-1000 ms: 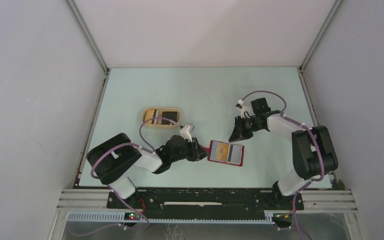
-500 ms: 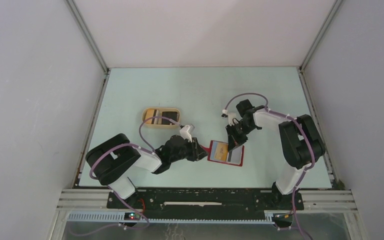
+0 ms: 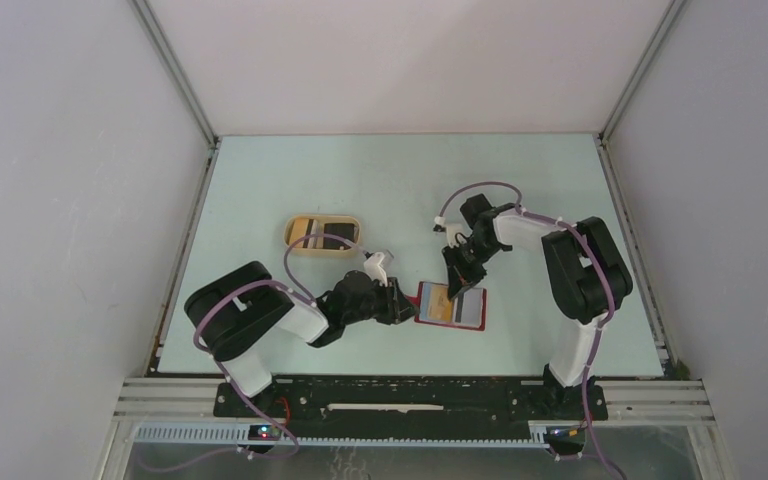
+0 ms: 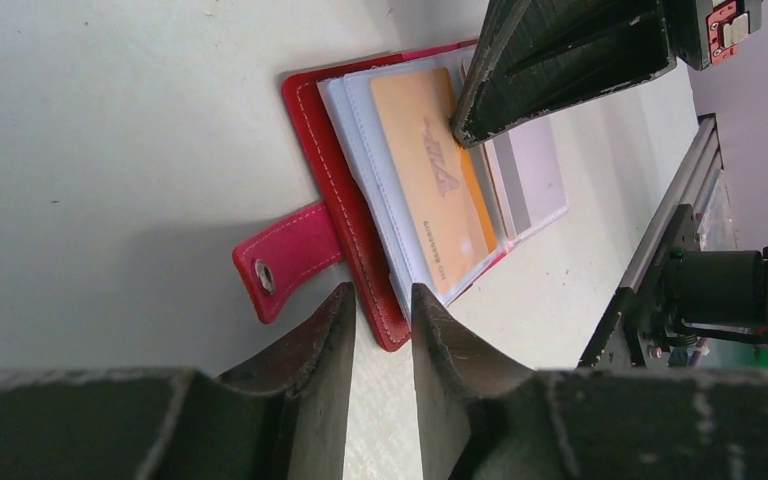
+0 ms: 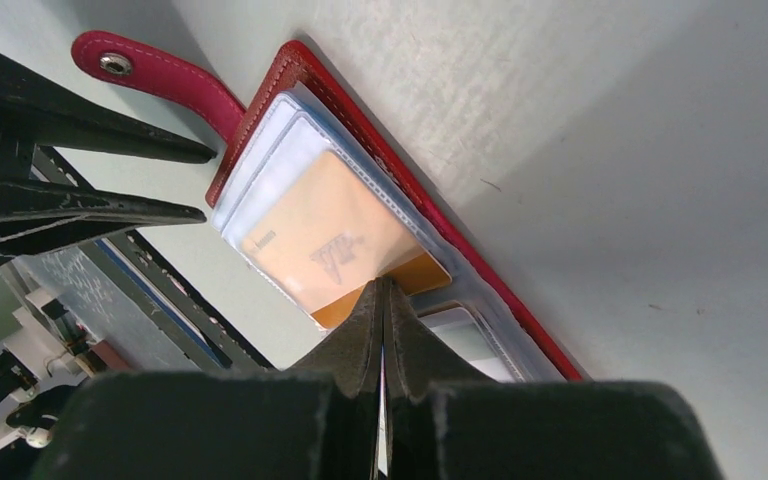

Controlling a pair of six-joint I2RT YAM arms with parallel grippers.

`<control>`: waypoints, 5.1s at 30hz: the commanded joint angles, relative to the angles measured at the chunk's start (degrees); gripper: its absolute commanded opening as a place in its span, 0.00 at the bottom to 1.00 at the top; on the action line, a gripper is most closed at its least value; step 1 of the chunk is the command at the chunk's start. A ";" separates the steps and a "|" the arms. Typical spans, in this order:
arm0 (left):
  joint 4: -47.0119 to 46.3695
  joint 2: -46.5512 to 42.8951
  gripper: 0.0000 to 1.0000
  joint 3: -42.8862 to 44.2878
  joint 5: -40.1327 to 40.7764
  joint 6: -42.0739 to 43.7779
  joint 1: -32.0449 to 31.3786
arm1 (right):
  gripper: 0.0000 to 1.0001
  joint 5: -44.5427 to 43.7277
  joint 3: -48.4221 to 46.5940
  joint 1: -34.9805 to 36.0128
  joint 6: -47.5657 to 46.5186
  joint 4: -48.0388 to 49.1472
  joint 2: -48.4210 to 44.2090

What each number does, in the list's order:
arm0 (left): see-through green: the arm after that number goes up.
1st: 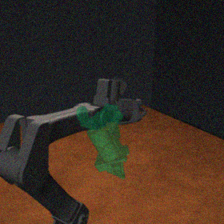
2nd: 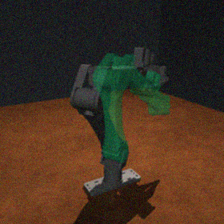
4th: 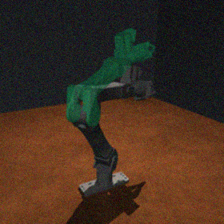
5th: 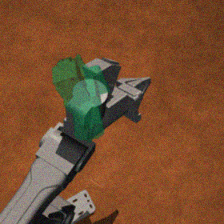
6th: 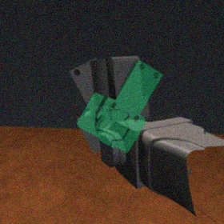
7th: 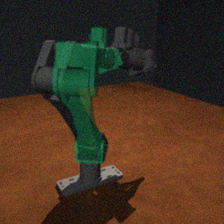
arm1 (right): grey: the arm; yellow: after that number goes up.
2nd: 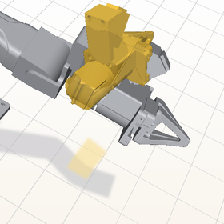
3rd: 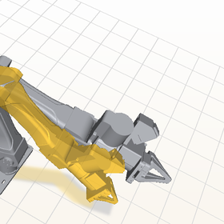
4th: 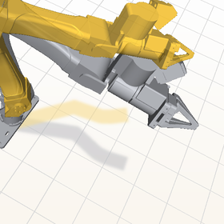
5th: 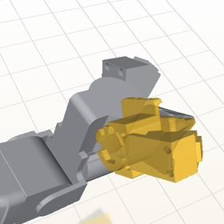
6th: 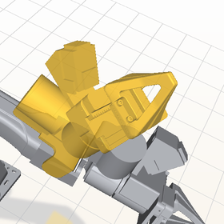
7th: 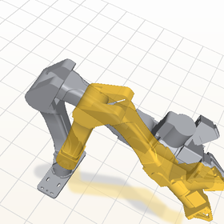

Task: Put the credit cards into the card holder
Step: Insert the credit card into the card holder.

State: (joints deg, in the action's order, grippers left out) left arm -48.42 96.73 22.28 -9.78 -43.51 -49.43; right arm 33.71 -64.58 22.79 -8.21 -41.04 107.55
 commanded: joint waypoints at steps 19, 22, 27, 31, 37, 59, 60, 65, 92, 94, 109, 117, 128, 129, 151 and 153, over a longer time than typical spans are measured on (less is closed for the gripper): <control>-1.08 -6.38 0.39 1.56 0.71 1.61 1.07 | 0.06 9.64 -1.61 -4.05 -15.80 -3.74 -11.84; -1.89 -4.45 0.37 2.52 -0.40 0.01 1.18 | 0.05 11.63 -1.69 -6.32 -15.90 -5.58 -8.97; -2.53 -2.99 0.37 4.07 -1.66 -0.76 1.14 | 0.05 13.23 -2.79 -7.24 -15.76 -7.47 -4.72; -2.38 -1.41 0.37 5.40 -2.65 -1.41 1.15 | 0.05 13.83 -3.05 -6.74 -15.38 -7.60 -2.71; -3.07 0.70 0.37 6.17 -4.02 -2.84 1.08 | 0.05 16.96 -3.88 -6.25 -15.04 -8.97 -0.11; 1.45 3.85 0.39 8.33 -3.24 -3.61 1.03 | 0.05 3.25 -4.33 -2.75 -7.95 -5.55 3.56; 1.50 3.89 0.39 8.50 -3.49 -3.60 1.07 | 0.05 3.08 -4.33 -2.64 -7.90 -5.58 3.55; 0.97 4.47 0.39 9.07 -4.90 -4.14 1.02 | 0.07 2.06 -4.16 -2.33 -7.57 -5.19 4.69; -22.02 12.04 0.38 4.20 -12.14 -17.92 4.59 | 0.07 1.00 -4.16 -2.79 -7.17 -5.27 6.18; -19.97 10.82 0.38 3.56 -11.33 -16.78 4.84 | 0.07 0.92 -4.15 -2.84 -7.19 -5.28 6.18; -9.63 5.74 0.40 3.74 -9.34 -11.34 4.95 | 0.07 0.56 -4.18 -2.75 -7.06 -5.28 6.53; -10.12 6.82 0.40 4.25 -9.99 -11.78 4.87 | 0.07 0.56 -4.15 -2.77 -7.16 -5.26 6.53; -11.25 8.42 0.39 5.03 -10.52 -12.74 4.40 | 0.07 0.56 -4.15 -2.90 -7.22 -5.37 6.45; -11.25 8.45 0.39 5.08 -10.51 -12.82 4.37 | 0.07 0.60 -4.18 -2.91 -7.26 -5.37 6.49; -13.10 9.07 0.34 7.23 -12.64 -13.51 2.67 | 0.07 1.09 -4.16 -3.02 -7.33 -5.45 6.10; -13.75 9.45 0.33 7.60 -13.24 -13.76 2.54 | 0.08 2.16 -4.20 -3.38 -7.48 -5.52 5.82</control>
State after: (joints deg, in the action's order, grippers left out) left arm -58.63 105.86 27.14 -21.28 -56.99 -46.37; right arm 39.33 -68.01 20.23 -14.39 -47.11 112.42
